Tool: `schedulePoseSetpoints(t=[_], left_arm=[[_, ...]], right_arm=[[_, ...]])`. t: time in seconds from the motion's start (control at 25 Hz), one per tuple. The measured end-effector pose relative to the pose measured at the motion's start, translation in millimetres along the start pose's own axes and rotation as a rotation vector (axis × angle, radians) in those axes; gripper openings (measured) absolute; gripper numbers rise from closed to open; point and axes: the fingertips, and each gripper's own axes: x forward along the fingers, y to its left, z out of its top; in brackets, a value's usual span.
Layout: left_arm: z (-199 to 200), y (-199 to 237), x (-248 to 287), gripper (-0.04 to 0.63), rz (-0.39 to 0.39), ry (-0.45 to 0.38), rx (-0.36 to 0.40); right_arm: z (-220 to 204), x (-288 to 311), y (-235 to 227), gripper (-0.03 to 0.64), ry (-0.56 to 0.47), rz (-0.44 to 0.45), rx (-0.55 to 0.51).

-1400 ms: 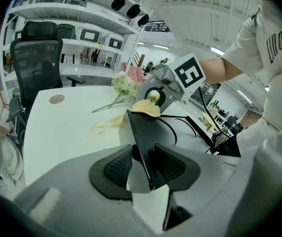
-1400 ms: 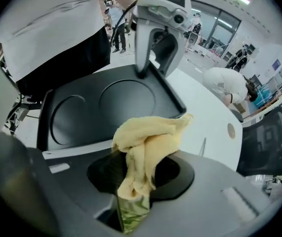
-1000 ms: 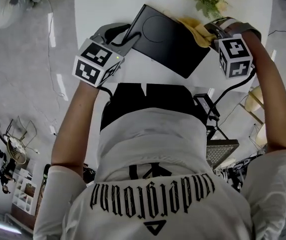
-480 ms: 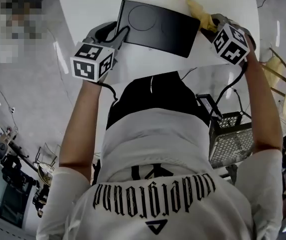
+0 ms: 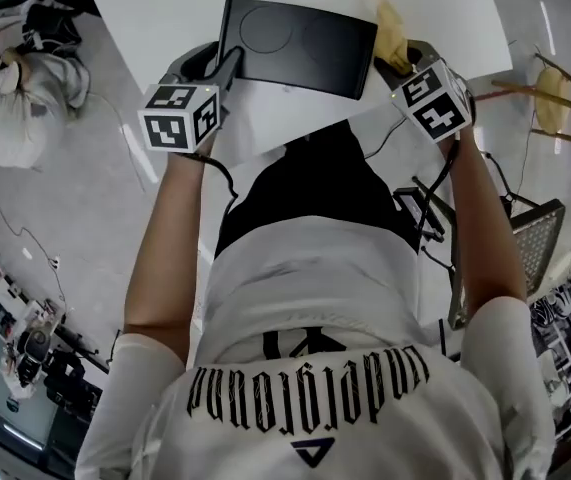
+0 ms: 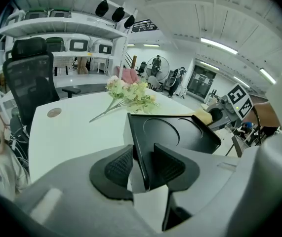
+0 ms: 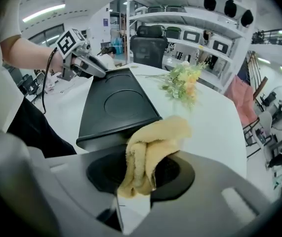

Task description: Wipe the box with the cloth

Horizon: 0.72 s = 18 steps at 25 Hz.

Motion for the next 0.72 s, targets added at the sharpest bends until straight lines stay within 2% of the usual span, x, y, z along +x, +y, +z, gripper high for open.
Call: schedulePoseSetpoints(t=[0.16,0.36,0.6,0.72], left_arm=[[2,-5,1,0.146,0.006,-0.009,0.028],[3,-13,0,0.144,0.007,-0.006,0.051],[-2,-14,-1,0.144,0.015,-0.002,0.062],[-3,-14,0,0.144,0.019,0.011,0.077]], right_arm=[[-10,-14,14,0.121,-0.053,-0.023,0.141],[-21,-25,23,0.12,-0.089,-0.053,0.249],[-24,-51,-8,0.114,-0.121,-0.207,0.28],[-13,-70,-29,0.115,-0.145,-0.262,0.263]])
